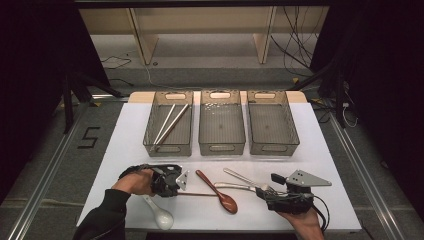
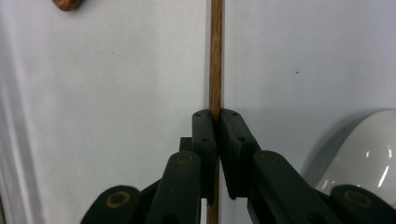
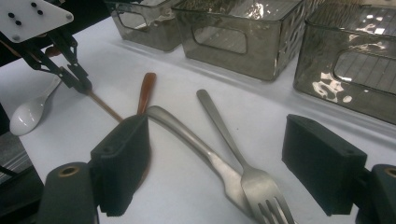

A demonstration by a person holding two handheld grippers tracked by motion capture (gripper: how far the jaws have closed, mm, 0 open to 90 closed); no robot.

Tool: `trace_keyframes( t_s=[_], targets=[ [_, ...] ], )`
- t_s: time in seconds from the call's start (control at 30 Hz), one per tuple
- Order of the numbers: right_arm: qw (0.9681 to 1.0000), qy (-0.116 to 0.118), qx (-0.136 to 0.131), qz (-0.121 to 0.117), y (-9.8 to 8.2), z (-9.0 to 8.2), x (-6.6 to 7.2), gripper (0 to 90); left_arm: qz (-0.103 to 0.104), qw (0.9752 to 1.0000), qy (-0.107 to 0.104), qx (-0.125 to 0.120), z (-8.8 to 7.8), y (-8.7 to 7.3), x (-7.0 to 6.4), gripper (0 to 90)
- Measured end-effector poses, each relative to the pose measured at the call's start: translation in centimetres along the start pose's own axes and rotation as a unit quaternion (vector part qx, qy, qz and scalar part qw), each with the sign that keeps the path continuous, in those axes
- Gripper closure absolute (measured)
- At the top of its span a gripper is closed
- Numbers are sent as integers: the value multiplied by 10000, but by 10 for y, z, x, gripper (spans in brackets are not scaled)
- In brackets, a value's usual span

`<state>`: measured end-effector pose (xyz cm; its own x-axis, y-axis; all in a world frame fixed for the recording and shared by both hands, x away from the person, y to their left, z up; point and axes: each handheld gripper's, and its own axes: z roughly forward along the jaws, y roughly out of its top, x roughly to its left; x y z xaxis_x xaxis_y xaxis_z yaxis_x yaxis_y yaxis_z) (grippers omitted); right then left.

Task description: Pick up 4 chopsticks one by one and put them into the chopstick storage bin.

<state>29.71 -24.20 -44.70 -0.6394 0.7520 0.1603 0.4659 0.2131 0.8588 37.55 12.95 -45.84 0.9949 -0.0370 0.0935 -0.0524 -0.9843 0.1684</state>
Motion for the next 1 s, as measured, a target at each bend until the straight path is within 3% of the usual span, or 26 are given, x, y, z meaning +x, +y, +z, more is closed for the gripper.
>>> trace_keyframes(
  t_s=[0.33,0.47,0.57,0.7,0.87,1.0],
  targets=[
    [10000,-6,-14,-5,0,0,0,241,-109,9999,50,59,-11,-6,1,844],
    [10000,-13,-12,-2,0,-1,0,241,-321,9994,108,-70,-16,-10,3,844],
    [10000,-13,-12,-3,0,0,0,241,-652,9976,159,-157,-19,-11,7,844],
    [10000,-12,-13,-4,0,0,0,241,-971,9942,348,-310,-22,-12,11,844],
    [10000,-15,-12,0,0,0,0,241,-1347,9886,410,-537,-29,-11,16,843],
    [10000,-13,-15,-4,0,0,0,241,-1751,9802,514,-772,-35,-11,20,843]
  ],
)
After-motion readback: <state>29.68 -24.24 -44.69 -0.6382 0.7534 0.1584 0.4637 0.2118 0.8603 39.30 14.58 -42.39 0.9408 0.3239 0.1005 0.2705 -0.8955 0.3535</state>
